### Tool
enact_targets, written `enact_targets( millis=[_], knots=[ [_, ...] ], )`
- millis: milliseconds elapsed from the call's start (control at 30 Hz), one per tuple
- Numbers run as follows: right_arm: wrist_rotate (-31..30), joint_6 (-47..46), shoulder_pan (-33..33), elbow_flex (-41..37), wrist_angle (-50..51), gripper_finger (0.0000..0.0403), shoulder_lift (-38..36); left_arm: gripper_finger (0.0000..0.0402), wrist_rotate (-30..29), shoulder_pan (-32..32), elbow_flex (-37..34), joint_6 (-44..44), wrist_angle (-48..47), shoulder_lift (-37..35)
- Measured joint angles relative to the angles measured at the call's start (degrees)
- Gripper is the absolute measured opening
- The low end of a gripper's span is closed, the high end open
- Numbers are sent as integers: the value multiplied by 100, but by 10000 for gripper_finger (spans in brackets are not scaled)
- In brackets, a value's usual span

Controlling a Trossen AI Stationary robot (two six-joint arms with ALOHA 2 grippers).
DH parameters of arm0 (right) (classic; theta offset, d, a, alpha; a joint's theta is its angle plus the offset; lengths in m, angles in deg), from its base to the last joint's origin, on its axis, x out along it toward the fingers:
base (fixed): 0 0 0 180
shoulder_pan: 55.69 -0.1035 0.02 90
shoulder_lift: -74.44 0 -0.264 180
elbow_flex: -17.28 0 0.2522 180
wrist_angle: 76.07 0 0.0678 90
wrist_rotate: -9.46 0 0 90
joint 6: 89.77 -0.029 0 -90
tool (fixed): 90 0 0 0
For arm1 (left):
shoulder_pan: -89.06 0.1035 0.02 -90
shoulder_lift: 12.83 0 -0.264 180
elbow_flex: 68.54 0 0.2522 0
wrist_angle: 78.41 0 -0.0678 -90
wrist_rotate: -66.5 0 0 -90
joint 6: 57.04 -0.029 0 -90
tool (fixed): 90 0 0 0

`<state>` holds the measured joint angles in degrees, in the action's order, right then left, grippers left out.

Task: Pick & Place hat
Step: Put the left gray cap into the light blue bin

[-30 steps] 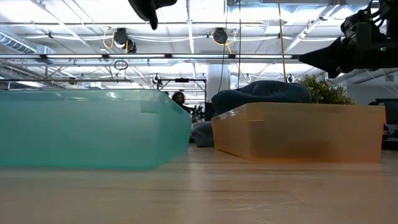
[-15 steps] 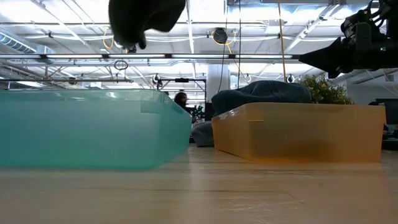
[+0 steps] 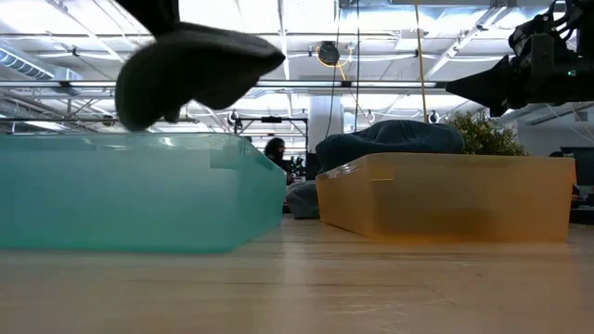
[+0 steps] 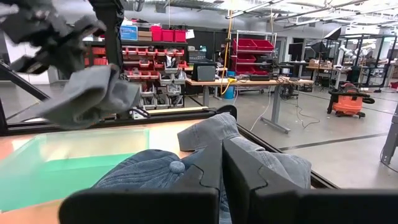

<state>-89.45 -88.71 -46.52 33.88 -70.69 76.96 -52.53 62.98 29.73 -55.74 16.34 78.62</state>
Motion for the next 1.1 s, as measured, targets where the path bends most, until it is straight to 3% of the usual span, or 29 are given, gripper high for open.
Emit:
enact_targets(
  millis=[467, 1100],
  knots=[
    [0, 2, 2, -2, -1, 0, 0, 7, 894, -22, -9, 34, 115, 768],
    [0, 2, 0, -4, 0, 0, 2, 4, 1502, 247, -246, 336, 148, 847]
  ],
)
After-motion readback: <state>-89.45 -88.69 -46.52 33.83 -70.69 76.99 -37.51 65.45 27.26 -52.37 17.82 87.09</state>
